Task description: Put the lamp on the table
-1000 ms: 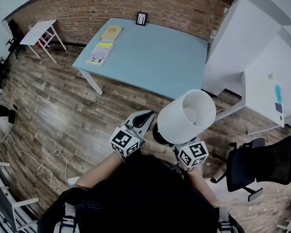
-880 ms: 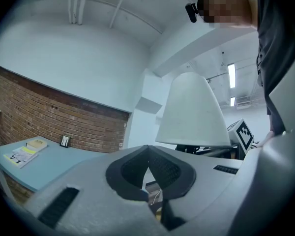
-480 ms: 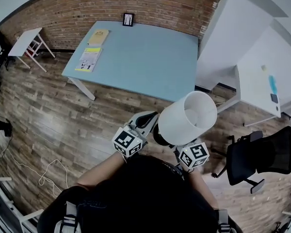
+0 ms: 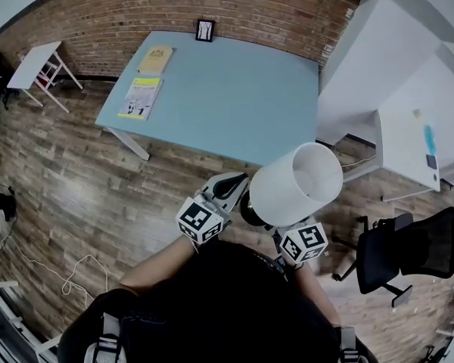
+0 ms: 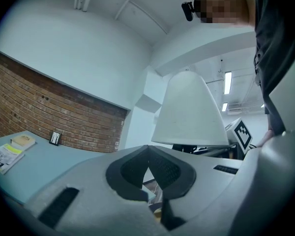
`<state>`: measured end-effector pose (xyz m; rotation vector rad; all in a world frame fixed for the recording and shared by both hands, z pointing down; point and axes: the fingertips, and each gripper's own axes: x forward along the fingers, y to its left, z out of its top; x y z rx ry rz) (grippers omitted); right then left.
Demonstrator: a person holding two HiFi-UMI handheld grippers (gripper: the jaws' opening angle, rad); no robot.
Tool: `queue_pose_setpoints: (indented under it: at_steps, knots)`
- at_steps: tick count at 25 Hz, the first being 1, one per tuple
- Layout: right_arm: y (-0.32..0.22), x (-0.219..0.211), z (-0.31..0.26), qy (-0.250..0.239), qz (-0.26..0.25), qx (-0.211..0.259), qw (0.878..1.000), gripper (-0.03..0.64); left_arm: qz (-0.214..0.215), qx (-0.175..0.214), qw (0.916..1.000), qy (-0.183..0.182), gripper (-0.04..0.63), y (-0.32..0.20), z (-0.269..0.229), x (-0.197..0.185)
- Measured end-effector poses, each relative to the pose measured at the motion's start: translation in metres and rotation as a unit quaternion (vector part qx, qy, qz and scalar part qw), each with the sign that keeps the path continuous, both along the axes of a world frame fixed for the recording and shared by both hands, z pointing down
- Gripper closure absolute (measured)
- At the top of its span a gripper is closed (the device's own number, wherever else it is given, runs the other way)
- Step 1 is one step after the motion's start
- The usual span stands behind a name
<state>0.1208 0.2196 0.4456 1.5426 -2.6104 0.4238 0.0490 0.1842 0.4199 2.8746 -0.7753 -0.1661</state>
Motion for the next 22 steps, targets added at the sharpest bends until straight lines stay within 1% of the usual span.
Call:
queue_pose_setpoints:
  at_steps: [8,11,15,22]
  knots:
    - [-0.084,-0.064,-0.006,-0.001,0.016,0.006,1.000,0.485,0.010,0.007,0.9999,-0.005,0.586,-0.085,-0.006,-0.067]
    - [-0.110,-0.084,-0.013,-0.004,0.025,0.005,1.000,0.485,0.019,0.010,0.9997,-0.012,0.586,-0.110,-0.012,-0.088]
    - [-0.133,-0.106,-0.018,-0.001,0.031,0.005,1.000,0.485,0.023,0.008,0.9996,-0.012,0.586,-0.134,-0.014,-0.112]
    - [-0.165,-0.138,-0.014,0.005,0.021,0.001,1.000,0.485,0.006,0.002,1.0000,-0.007,0.586,-0.159,-0.008,-0.152]
